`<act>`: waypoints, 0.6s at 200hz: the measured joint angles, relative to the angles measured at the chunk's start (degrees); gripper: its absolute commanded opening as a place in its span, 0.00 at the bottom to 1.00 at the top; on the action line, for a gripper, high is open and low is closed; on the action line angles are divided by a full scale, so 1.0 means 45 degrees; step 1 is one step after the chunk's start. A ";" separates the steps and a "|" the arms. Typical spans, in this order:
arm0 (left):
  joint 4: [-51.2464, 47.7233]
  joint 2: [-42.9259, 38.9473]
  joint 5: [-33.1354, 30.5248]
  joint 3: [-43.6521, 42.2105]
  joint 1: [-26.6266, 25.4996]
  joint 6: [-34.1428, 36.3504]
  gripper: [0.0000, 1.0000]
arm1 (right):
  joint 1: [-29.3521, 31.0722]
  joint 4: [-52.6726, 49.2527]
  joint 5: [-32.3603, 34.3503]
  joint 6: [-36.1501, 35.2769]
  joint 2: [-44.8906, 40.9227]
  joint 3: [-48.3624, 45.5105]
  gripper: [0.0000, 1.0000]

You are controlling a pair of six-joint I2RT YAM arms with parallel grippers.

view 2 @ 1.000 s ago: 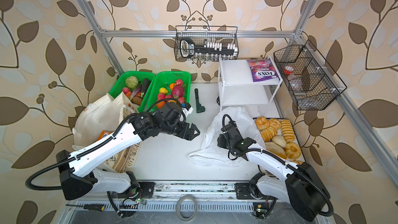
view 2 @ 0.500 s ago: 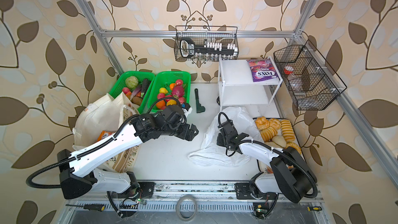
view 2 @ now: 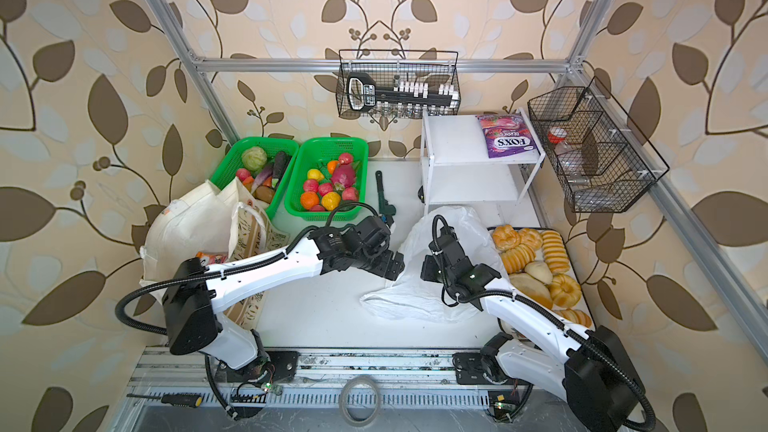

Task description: Place the mixed food into the grocery bags and tie them

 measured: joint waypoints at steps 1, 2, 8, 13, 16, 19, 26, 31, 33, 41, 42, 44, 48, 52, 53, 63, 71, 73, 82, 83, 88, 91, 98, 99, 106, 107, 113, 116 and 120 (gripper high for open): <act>0.0039 0.0078 0.0000 0.0000 0.0000 -0.0019 0.92 | -0.0010 -0.0005 0.0000 0.0015 -0.0010 -0.0015 0.07; 0.0049 0.0107 0.0000 0.0000 0.0000 -0.0019 0.92 | -0.0034 0.0000 0.0000 0.0034 -0.0024 -0.0039 0.08; 0.0189 0.0389 -0.0005 0.0019 0.0000 -0.0044 0.89 | -0.0121 -0.0010 -0.0024 0.0126 -0.0112 -0.0131 0.09; 0.0238 0.0646 -0.0005 0.0053 -0.0005 -0.0049 0.86 | -0.0185 -0.0019 -0.0053 0.0160 -0.0175 -0.0204 0.11; 0.0282 0.0845 0.0005 0.0078 -0.0005 -0.0053 0.85 | -0.0223 -0.0015 -0.0058 0.0204 -0.0214 -0.0248 0.13; 0.0316 0.0976 -0.0005 0.0097 -0.0005 -0.0039 0.83 | -0.0272 -0.0019 -0.0073 0.0214 -0.0257 -0.0301 0.15; 0.0398 0.1375 -0.0005 0.0160 -0.0024 -0.0058 0.77 | -0.0359 -0.0024 -0.0146 0.0272 -0.0340 -0.0389 0.19; 0.0418 0.1642 0.0019 0.0219 -0.0029 0.0024 0.71 | -0.0427 -0.0024 -0.0219 0.0282 -0.0398 -0.0452 0.24; 0.0427 0.1758 0.0019 0.0243 -0.0044 -0.0034 0.69 | -0.0442 -0.0019 -0.0219 0.0330 -0.0408 -0.0471 0.26; 0.0471 0.2157 0.0068 0.0359 -0.0068 -0.0053 0.55 | -0.0534 -0.0010 -0.0345 0.0486 -0.0457 -0.0529 0.32; 0.0471 0.2225 0.0097 0.0384 -0.0073 -0.0034 0.53 | -0.0544 -0.0015 -0.0355 0.0476 -0.0461 -0.0534 0.32; 0.0457 0.2322 0.0136 0.0427 -0.0073 0.0078 0.50 | -0.0563 -0.0010 -0.0384 0.0359 -0.0466 -0.0539 0.33; 0.0461 0.2516 0.0160 0.0500 -0.0073 0.0015 0.44 | -0.0597 0.0000 -0.0447 0.0486 -0.0476 -0.0554 0.36; 0.0457 0.2662 0.0219 0.0563 -0.0078 0.0151 0.37 | -0.0622 0.0010 -0.0500 0.0384 -0.0476 -0.0554 0.38; 0.0457 0.2720 0.0219 0.0593 -0.0078 0.0155 0.35 | -0.0627 0.0010 -0.0500 0.0408 -0.0476 -0.0554 0.39; 0.0457 0.2997 0.0311 0.0748 -0.0078 0.0175 0.15 | -0.0680 0.0019 -0.0641 0.0432 -0.0471 -0.0559 0.42; 0.0461 0.3070 0.0359 0.0787 -0.0078 0.0350 0.06 | -0.0690 0.0029 -0.0724 0.0403 -0.0457 -0.0559 0.44; 0.0457 0.3070 0.0359 0.0782 -0.0078 0.0379 0.04 | -0.0690 0.0029 -0.0748 0.0408 -0.0452 -0.0559 0.44; 0.0437 0.2992 0.0389 0.0787 -0.0078 0.0398 0.00 | -0.0709 0.0034 -0.0860 0.0466 -0.0384 -0.0559 0.47; 0.0442 0.2977 0.0398 0.0787 -0.0078 0.0442 0.00 | -0.0714 0.0029 -0.0874 0.0461 -0.0379 -0.0559 0.47; 0.0437 0.2895 0.0447 0.0782 -0.0078 0.0520 0.00 | -0.0714 0.0039 -0.0923 0.0452 -0.0325 -0.0559 0.48; 0.0432 0.2832 0.0432 0.0777 -0.0078 0.0656 0.00 | -0.0724 0.0034 -0.0981 0.0457 -0.0291 -0.0559 0.49; 0.0418 0.2613 0.0452 0.0743 -0.0078 0.0685 0.00 | -0.0738 0.0049 -0.1073 0.0481 -0.0209 -0.0559 0.50; 0.0418 0.2545 0.0466 0.0729 -0.0078 0.0670 0.00 | -0.0738 0.0049 -0.1083 0.0476 -0.0204 -0.0559 0.50; 0.0437 0.2161 0.0471 0.0617 -0.0073 0.0729 0.00 | -0.0748 0.0073 -0.1190 0.0505 -0.0107 -0.0559 0.51; 0.0432 0.2108 0.0476 0.0602 -0.0073 0.0733 0.00 | -0.0748 0.0083 -0.1195 0.0515 -0.0097 -0.0559 0.52; 0.0427 0.1656 0.0534 0.0461 -0.0073 0.0763 0.00 | -0.0743 0.0102 -0.1302 0.0539 -0.0010 -0.0559 0.52; 0.0418 0.1428 0.0563 0.0398 -0.0073 0.0777 0.00 | -0.0743 0.0121 -0.1375 0.0568 0.0039 -0.0559 0.53; 0.0403 0.1107 0.0583 0.0311 -0.0073 0.0801 0.00 | -0.0743 0.0151 -0.1409 0.0554 0.0092 -0.0559 0.53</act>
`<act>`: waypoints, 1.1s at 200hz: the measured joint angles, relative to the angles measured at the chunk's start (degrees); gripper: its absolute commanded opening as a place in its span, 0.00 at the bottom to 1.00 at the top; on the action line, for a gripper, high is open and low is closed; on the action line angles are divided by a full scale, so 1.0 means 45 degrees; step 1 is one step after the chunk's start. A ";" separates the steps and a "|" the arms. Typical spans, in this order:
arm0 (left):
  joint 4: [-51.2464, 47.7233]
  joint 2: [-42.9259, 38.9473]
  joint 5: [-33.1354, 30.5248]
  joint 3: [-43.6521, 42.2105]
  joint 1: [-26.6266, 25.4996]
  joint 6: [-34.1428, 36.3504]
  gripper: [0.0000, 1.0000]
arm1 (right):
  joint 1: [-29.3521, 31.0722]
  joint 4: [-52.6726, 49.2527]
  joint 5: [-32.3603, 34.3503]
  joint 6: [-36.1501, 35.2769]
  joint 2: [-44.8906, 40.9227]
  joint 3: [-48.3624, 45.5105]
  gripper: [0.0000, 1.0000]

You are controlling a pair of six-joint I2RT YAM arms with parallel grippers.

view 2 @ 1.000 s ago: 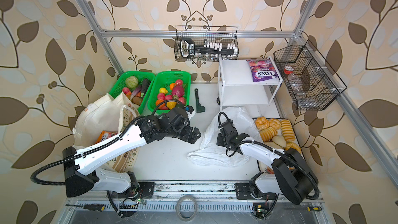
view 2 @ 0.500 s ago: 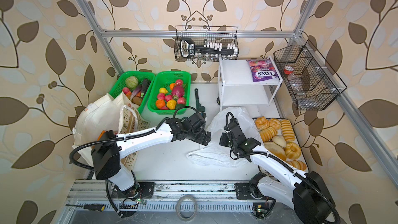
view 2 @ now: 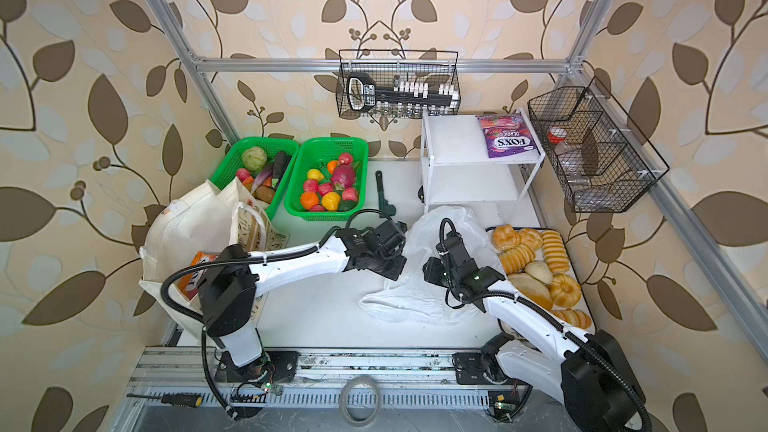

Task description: Place the mixed food into the grocery bags and tie them

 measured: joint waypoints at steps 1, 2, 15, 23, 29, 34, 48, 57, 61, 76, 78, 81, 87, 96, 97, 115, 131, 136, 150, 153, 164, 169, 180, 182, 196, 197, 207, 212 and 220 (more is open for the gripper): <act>-0.0010 -0.0068 0.0019 -0.0015 0.0000 -0.0005 0.00 | 0.0005 0.0010 -0.0053 0.0015 0.0024 0.0000 0.53; -0.0019 -0.0126 0.0029 -0.0029 0.0000 0.0000 0.00 | 0.0010 0.0015 -0.0068 0.0015 0.0034 0.0000 0.53; -0.0126 -0.1175 0.0180 -0.0175 -0.0005 0.0000 0.01 | 0.0092 0.0131 -0.0257 0.0068 0.0223 0.0005 0.54; -0.0209 -0.1719 0.0335 -0.0175 -0.0005 0.0000 0.01 | 0.0209 0.0233 -0.0369 0.0151 0.0325 0.0019 0.54; -0.0287 -0.2021 0.0389 -0.0170 0.0000 -0.0005 0.02 | 0.0296 0.0350 -0.0432 0.0214 0.0389 0.0029 0.55; -0.0393 -0.2249 0.0442 -0.0160 0.0000 -0.0010 0.02 | 0.0369 0.0447 -0.0466 0.0267 0.0427 0.0049 0.55; -0.0680 -0.2579 0.0680 -0.0155 0.0000 -0.0034 0.02 | 0.0617 0.0787 -0.0544 0.0554 0.0578 0.0126 0.55; -0.0831 -0.2599 0.0782 -0.0155 -0.0005 -0.0092 0.02 | 0.0777 0.1039 -0.0597 0.0738 0.0695 0.0194 0.55; -0.0889 -0.2594 0.0811 -0.0155 -0.0005 -0.0107 0.03 | 0.0831 0.1146 -0.0622 0.0821 0.0748 0.0223 0.55; -0.1219 -0.2579 0.0947 -0.0155 -0.0005 -0.0170 0.02 | 0.1122 0.1564 -0.0719 0.1200 0.0865 0.0321 0.55; -0.1248 -0.2579 0.0952 -0.0155 -0.0005 -0.0175 0.03 | 0.1166 0.1642 -0.0719 0.1243 0.0865 0.0325 0.55; -0.1287 -0.2579 0.0962 -0.0155 -0.0005 -0.0180 0.02 | 0.1224 0.1719 -0.0733 0.1311 0.0860 0.0330 0.55; -0.1350 -0.2579 0.0957 -0.0155 0.0000 -0.0189 0.02 | 0.1409 0.1894 -0.0724 0.1481 0.0826 0.0335 0.55; -0.1428 -0.2579 0.0937 -0.0155 0.0000 -0.0209 0.02 | 0.1739 0.2113 -0.0641 0.1729 0.0738 0.0335 0.55; -0.1433 -0.2579 0.0933 -0.0155 0.0000 -0.0209 0.02 | 0.1763 0.2123 -0.0631 0.1749 0.0733 0.0335 0.55; -0.1535 -0.2584 0.0719 -0.0155 -0.0005 -0.0228 0.02 | 0.2487 0.2395 -0.0359 0.2186 0.0330 0.0335 0.57; -0.1574 -0.2589 0.0617 -0.0155 0.0000 -0.0257 0.02 | 0.3070 0.2725 -0.0078 0.2511 0.0010 0.0335 0.58; -0.1574 -0.2594 0.0617 -0.0155 0.0000 -0.0262 0.02 | 0.3201 0.2856 -0.0010 0.2603 -0.0015 0.0335 0.58; -0.1569 -0.2618 0.0631 -0.0155 -0.0005 -0.0306 0.02 | 0.3424 0.3172 0.0155 0.2885 0.0117 0.0340 0.58; -0.1574 -0.2618 0.0636 -0.0155 -0.0005 -0.0316 0.02 | 0.3444 0.3225 0.0199 0.2934 0.0165 0.0340 0.58; -0.1579 -0.2735 0.0651 -0.0155 0.0000 -0.0403 0.02 | 0.3521 0.3463 0.0393 0.3181 0.0476 0.0340 0.58; -0.1579 -0.2812 0.0656 -0.0155 0.0000 -0.0447 0.02 | 0.3555 0.3599 0.0515 0.3317 0.0670 0.0340 0.58; -0.1579 -0.3016 0.0690 -0.0155 0.0000 -0.0505 0.01 | 0.3580 0.3905 0.0753 0.3589 0.1059 0.0340 0.57; -0.1574 -0.3060 0.0699 -0.0155 0.0000 -0.0525 0.01 | 0.3589 0.3978 0.0801 0.3643 0.1151 0.0340 0.57; -0.1579 -0.3347 0.0758 -0.0155 -0.0005 -0.0593 0.01 | 0.3619 0.4459 0.1117 0.3920 0.1613 0.0340 0.53; -0.1574 -0.3356 0.0763 -0.0155 0.0000 -0.0597 0.01 | 0.3623 0.4503 0.1146 0.3954 0.1651 0.0340 0.52; -0.1579 -0.3531 0.0806 -0.0155 0.0000 -0.0656 0.01 | 0.3628 0.4867 0.1355 0.4138 0.1909 0.0340 0.48; -0.1574 -0.3609 0.0831 -0.0155 0.0000 -0.0695 0.01 | 0.3633 0.5037 0.1428 0.4163 0.2025 0.0340 0.42; -0.1579 -0.3730 0.0855 -0.0160 -0.0005 -0.0743 0.02 | 0.3643 0.5173 0.1559 0.4211 0.2225 0.0374 0.28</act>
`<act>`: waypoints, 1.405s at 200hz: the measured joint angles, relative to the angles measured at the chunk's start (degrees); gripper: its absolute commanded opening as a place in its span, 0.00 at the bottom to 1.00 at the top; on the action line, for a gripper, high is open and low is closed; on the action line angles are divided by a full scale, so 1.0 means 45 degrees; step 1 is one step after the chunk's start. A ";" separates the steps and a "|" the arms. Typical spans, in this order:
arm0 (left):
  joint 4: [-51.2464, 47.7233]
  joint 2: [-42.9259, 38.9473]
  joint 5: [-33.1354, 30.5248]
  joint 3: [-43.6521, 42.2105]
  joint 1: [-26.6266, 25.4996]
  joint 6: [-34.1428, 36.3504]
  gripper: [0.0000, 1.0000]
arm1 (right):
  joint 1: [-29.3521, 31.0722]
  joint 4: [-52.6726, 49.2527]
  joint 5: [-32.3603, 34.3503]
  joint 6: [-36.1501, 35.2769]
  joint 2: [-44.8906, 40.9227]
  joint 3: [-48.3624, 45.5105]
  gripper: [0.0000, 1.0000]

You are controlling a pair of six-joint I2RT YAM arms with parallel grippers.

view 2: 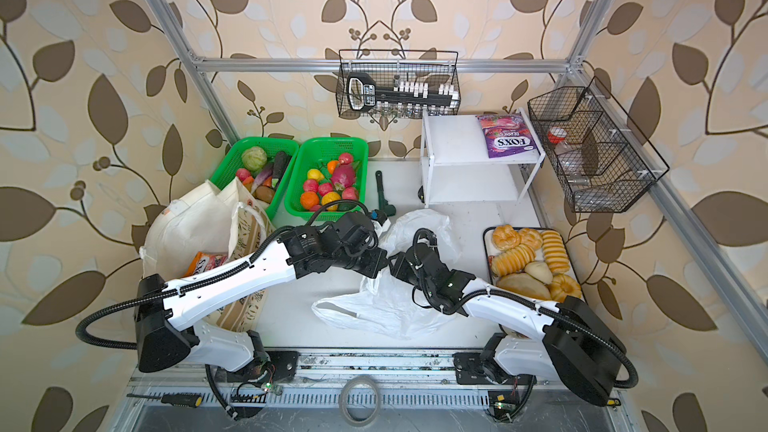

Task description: Place the mixed food into the grocery bags and tie them

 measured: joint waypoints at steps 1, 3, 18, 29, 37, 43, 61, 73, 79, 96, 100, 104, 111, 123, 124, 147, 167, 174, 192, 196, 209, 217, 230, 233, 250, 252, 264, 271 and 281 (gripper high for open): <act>0.0000 -0.0024 0.0005 0.0000 0.0000 0.0000 0.02 | 0.0000 0.0010 0.0005 -0.0083 0.0029 0.0015 0.26; 0.0000 -0.0058 0.0000 -0.0005 0.0005 -0.0005 0.02 | 0.0005 0.0005 0.0053 -0.0194 0.0078 0.0039 0.23; -0.0049 -0.0296 -0.0121 -0.0010 0.0005 -0.0024 0.01 | 0.0010 -0.0097 0.0219 -0.0364 0.0325 0.0219 0.06; -0.0199 -0.0520 -0.0408 -0.0010 0.0005 0.0024 0.02 | 0.0010 -0.0335 0.0267 -0.0714 0.0335 0.0335 0.00; -0.0384 -0.0661 -0.0704 -0.0005 0.0005 0.0126 0.02 | 0.0010 -0.0646 0.0282 -0.1010 0.0248 0.0413 0.00; -0.0593 -0.0772 -0.1035 0.0005 0.0005 0.0262 0.02 | 0.0010 -0.0884 0.0277 -0.1297 0.0141 0.0452 0.00; -0.1370 -0.0860 -0.2205 0.0228 0.0078 0.0787 0.05 | 0.0010 -0.2011 -0.0015 -0.2492 -0.0461 0.0549 0.00; -0.1817 -0.0860 -0.2744 0.0423 0.0291 0.1292 0.07 | 0.0000 -0.3143 -0.0306 -0.3580 -0.1059 0.0743 0.00; -0.2059 -0.0865 -0.2968 0.0534 0.0471 0.1559 0.08 | 0.0000 -0.3696 -0.0437 -0.4070 -0.1336 0.0874 0.00; -0.2516 -0.0860 -0.3487 0.0801 0.1175 0.2127 0.11 | -0.0029 -0.5445 -0.0680 -0.5411 -0.2069 0.1418 0.00; -0.2599 -0.0860 -0.3575 0.0850 0.1360 0.2293 0.12 | -0.0049 -0.5843 -0.0699 -0.5722 -0.2220 0.1545 0.00; -0.2701 -0.0860 -0.3653 0.0908 0.1515 0.2448 0.13 | -0.0068 -0.6164 -0.0753 -0.5965 -0.2356 0.1656 0.00; -0.2822 -0.0860 -0.3857 0.0981 0.1758 0.2705 0.16 | -0.0126 -0.6761 -0.0845 -0.6397 -0.2594 0.1855 0.00; -0.3045 -0.0835 -0.4129 0.1132 0.2001 0.3084 0.27 | -0.0262 -0.7587 -0.1098 -0.7009 -0.2953 0.2132 0.00; -0.3075 -0.0831 -0.4192 0.1156 0.2021 0.3162 0.28 | -0.0267 -0.7621 -0.1112 -0.7038 -0.2973 0.2142 0.00; -0.3395 -0.0651 -0.4303 0.1583 0.2006 0.3429 0.55 | -0.0593 -0.8349 -0.1831 -0.7572 -0.3439 0.2365 0.00; -0.3419 -0.0539 -0.4299 0.1685 0.2006 0.3415 0.69 | -0.1069 -0.8612 -0.2550 -0.7441 -0.3458 0.2535 0.00; -0.3434 -0.0539 -0.4308 0.1685 0.2006 0.3303 0.74 | -0.1302 -0.8699 -0.2871 -0.7378 -0.3385 0.2633 0.00; -0.3162 -0.0777 -0.4197 0.1520 0.2016 0.2885 0.82 | -0.1642 -0.9029 -0.3424 -0.7383 -0.2997 0.3041 0.00; -0.3045 -0.0913 -0.4133 0.1399 0.2030 0.2778 0.84 | -0.1661 -0.9117 -0.3492 -0.7402 -0.2905 0.3143 0.00; -0.2618 -0.1559 -0.3716 0.0908 0.2118 0.2370 0.91 | -0.1744 -0.9447 -0.3667 -0.7529 -0.2487 0.3517 0.00; -0.2356 -0.2093 -0.3415 0.0622 0.2191 0.2268 0.94 | -0.1826 -0.9568 -0.3789 -0.7626 -0.2210 0.3687 0.00; -0.1953 -0.2982 -0.3084 0.0277 0.2200 0.2079 0.97 | -0.2001 -0.9738 -0.3934 -0.7776 -0.1753 0.3881 0.00; -0.1855 -0.3162 -0.3041 0.0219 0.2205 0.2069 0.97 | -0.2035 -0.9772 -0.3968 -0.7805 -0.1656 0.3910 0.00; -0.1107 -0.4308 -0.2793 -0.0219 0.2205 0.2069 0.97 | -0.2171 -0.9879 -0.4158 -0.7970 -0.1137 0.4027 0.00; -0.0996 -0.4454 -0.2769 -0.0296 0.2205 0.2098 0.97 | -0.2171 -0.9889 -0.4192 -0.8000 -0.1088 0.4036 0.00; -0.0505 -0.5153 -0.2720 -0.0821 0.2205 0.2249 0.97 | -0.2195 -0.9899 -0.4371 -0.8082 -0.0850 0.4085 0.00; -0.0287 -0.5479 -0.2633 -0.1175 0.2205 0.2370 0.95 | -0.2195 -0.9899 -0.4478 -0.8121 -0.0758 0.4129 0.00; -0.0092 -0.5736 -0.2482 -0.1637 0.2215 0.2657 0.92 | -0.2205 -0.9894 -0.4609 -0.8174 -0.0661 0.4221 0.00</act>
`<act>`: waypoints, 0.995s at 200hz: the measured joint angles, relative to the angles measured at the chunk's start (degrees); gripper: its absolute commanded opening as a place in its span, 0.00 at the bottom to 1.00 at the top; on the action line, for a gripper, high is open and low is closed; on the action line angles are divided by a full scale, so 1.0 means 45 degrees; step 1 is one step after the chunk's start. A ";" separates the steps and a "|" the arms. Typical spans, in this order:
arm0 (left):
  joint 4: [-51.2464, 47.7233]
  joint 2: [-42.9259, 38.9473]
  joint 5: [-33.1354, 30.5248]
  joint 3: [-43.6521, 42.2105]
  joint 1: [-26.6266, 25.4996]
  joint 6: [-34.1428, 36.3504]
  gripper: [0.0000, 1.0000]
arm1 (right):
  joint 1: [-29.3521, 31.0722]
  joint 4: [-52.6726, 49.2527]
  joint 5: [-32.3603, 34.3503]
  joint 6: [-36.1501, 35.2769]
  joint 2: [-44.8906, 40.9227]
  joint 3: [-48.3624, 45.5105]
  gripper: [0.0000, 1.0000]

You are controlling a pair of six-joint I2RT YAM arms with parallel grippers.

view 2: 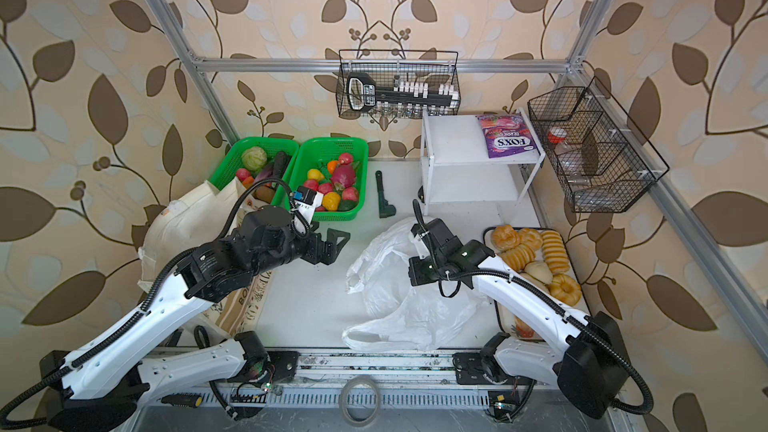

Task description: Place the mixed food into the grocery bags and tie them

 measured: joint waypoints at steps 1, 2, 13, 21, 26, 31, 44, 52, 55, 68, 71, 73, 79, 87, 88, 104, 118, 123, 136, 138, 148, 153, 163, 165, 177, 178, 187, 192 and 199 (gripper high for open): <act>0.0010 -0.0015 0.0010 -0.0029 0.0000 0.0015 0.92 | -0.0005 0.0000 -0.0010 -0.0005 0.0005 0.0005 0.00; 0.0015 -0.0039 0.0024 -0.0083 0.0005 0.0029 0.92 | -0.0015 0.0000 -0.0024 -0.0010 0.0019 0.0019 0.00; 0.0058 -0.0126 0.0340 -0.0452 0.0015 0.0350 0.92 | -0.0049 0.0005 -0.0170 -0.0058 0.0112 0.0165 0.00; 0.0078 -0.0073 0.0578 -0.0695 0.0010 0.0622 0.92 | -0.0097 0.0039 -0.0267 -0.0092 0.0180 0.0248 0.00; 0.0092 0.0000 0.0675 -0.0826 -0.0044 0.0743 0.92 | -0.0136 0.0073 -0.0321 -0.0102 0.0223 0.0296 0.00; 0.0092 0.0063 0.0767 -0.0947 -0.0112 0.0908 0.93 | -0.0170 0.0083 -0.0364 -0.0107 0.0272 0.0335 0.00; 0.0087 0.0141 0.0908 -0.1180 -0.0486 0.1316 0.96 | -0.0253 0.0155 -0.0466 -0.0141 0.0398 0.0384 0.00; 0.0107 0.0131 0.0923 -0.1258 -0.0879 0.1622 0.98 | -0.0301 0.0175 -0.0520 -0.0151 0.0481 0.0384 0.00; 0.0121 0.0121 0.0933 -0.1273 -0.1010 0.1632 0.99 | -0.0311 0.0175 -0.0539 -0.0155 0.0515 0.0384 0.00; 0.0219 0.0087 0.0947 -0.1282 -0.1603 0.2069 0.99 | -0.0359 0.0180 -0.0607 -0.0175 0.0641 0.0384 0.00; 0.0253 0.0087 0.0952 -0.1282 -0.1715 0.2220 0.99 | -0.0369 0.0175 -0.0636 -0.0180 0.0670 0.0384 0.00; 0.0257 0.0087 0.0952 -0.1282 -0.1753 0.2283 0.99 | -0.0374 0.0175 -0.0651 -0.0185 0.0685 0.0384 0.00; 0.0287 0.0112 0.0947 -0.1282 -0.1933 0.2472 0.99 | -0.0374 0.0180 -0.0675 -0.0189 0.0709 0.0384 0.00; 0.0277 0.0209 0.0918 -0.1273 -0.2108 0.2754 0.99 | -0.0379 0.0189 -0.0743 -0.0189 0.0733 0.0384 0.00; 0.0277 0.0219 0.0918 -0.1273 -0.2127 0.2773 0.99 | -0.0379 0.0194 -0.0748 -0.0189 0.0733 0.0384 0.00; 0.0112 0.0772 0.0481 -0.1146 -0.2385 0.3313 0.97 | -0.0379 0.0214 -0.0840 -0.0194 0.0743 0.0384 0.00; -0.0044 0.1501 -0.0316 -0.1078 -0.2463 0.3643 0.94 | -0.0379 0.0214 -0.0903 -0.0223 0.0743 0.0389 0.00; -0.0141 0.1744 -0.0597 -0.1044 -0.2467 0.3769 0.92 | -0.0379 0.0214 -0.0937 -0.0238 0.0743 0.0389 0.00; -0.0423 0.2361 -0.1467 -0.0923 -0.2472 0.4017 0.78 | -0.0379 0.0189 -0.1025 -0.0301 0.0685 0.0389 0.00; -0.0437 0.2453 -0.1613 -0.0899 -0.2472 0.3891 0.76 | -0.0379 0.0185 -0.1030 -0.0311 0.0665 0.0389 0.00; -0.0597 0.2812 -0.2293 -0.0743 -0.2467 0.4129 0.62 | -0.0379 0.0126 -0.1064 -0.0384 0.0495 0.0389 0.00; -0.0675 0.2963 -0.2623 -0.0631 -0.2467 0.4007 0.55 | -0.0379 0.0083 -0.1073 -0.0413 0.0379 0.0389 0.00; -0.0743 0.3113 -0.3254 -0.0437 -0.2467 0.3973 0.45 | -0.0379 -0.0049 -0.1078 -0.0481 0.0058 0.0389 0.00; -0.0738 0.3123 -0.3361 -0.0398 -0.2467 0.3861 0.43 | -0.0379 -0.0073 -0.1078 -0.0500 -0.0010 0.0389 0.00; -0.0656 0.3104 -0.4085 -0.0233 -0.2467 0.3813 0.37 | -0.0374 -0.0316 -0.1064 -0.0607 -0.0437 0.0393 0.00; -0.0646 0.3099 -0.4143 -0.0223 -0.2467 0.3823 0.36 | -0.0374 -0.0340 -0.1069 -0.0631 -0.0486 0.0393 0.00; -0.0476 0.3007 -0.4571 -0.0209 -0.2467 0.3886 0.33 | -0.0345 -0.0578 -0.1054 -0.0733 -0.0772 0.0408 0.00; -0.0389 0.2934 -0.4809 -0.0209 -0.2467 0.3813 0.30 | -0.0301 -0.0704 -0.1035 -0.0797 -0.0913 0.0418 0.00; -0.0262 0.2817 -0.5056 -0.0209 -0.2463 0.3793 0.27 | -0.0199 -0.0908 -0.0981 -0.0899 -0.1069 0.0437 0.00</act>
